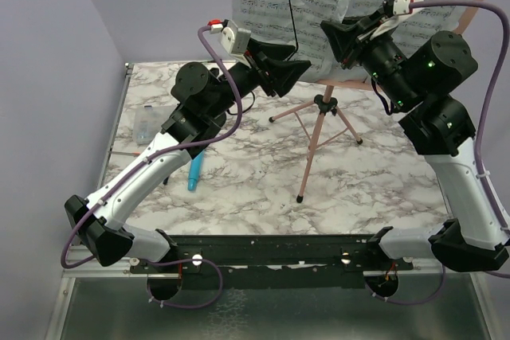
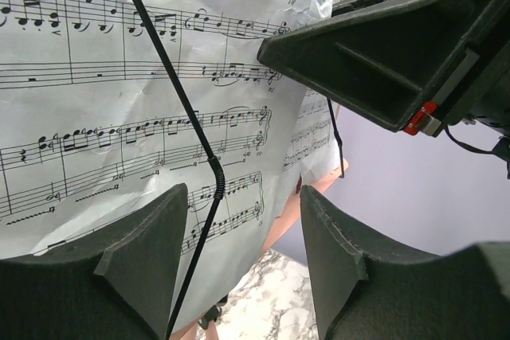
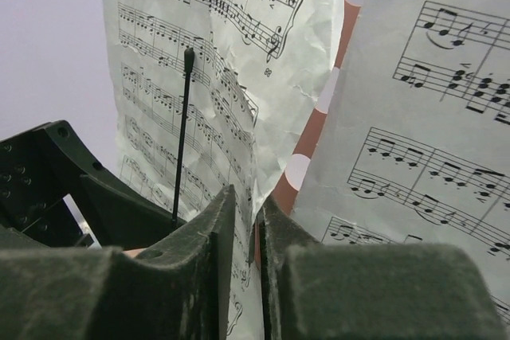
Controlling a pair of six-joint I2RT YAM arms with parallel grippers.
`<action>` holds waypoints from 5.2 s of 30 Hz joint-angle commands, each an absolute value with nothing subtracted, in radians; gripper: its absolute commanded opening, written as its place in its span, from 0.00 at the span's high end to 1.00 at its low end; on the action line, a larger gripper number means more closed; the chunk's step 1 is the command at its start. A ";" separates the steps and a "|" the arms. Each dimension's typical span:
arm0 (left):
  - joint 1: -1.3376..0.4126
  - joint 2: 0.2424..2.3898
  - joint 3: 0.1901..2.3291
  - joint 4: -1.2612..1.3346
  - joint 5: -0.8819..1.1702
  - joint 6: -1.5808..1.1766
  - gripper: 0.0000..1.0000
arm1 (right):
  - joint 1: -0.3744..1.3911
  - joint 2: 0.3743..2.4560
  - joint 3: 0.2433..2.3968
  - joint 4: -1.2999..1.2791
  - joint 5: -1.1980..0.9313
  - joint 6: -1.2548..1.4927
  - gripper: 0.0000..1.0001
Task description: Set up the instrument practice props
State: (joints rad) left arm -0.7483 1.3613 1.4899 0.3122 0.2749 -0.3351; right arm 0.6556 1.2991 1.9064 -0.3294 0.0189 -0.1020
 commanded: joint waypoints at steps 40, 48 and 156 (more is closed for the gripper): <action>-0.754 1.259 1.336 0.505 0.346 -0.361 0.01 | 0.662 1.100 1.625 -0.128 0.022 -0.009 0.21; -0.754 1.206 1.267 0.526 0.342 -0.332 0.01 | 0.661 1.092 1.616 -0.164 0.008 -0.003 0.13; -0.251 1.538 1.272 -0.063 -0.336 -0.626 0.01 | 0.661 0.874 0.785 -0.234 -0.232 0.196 0.07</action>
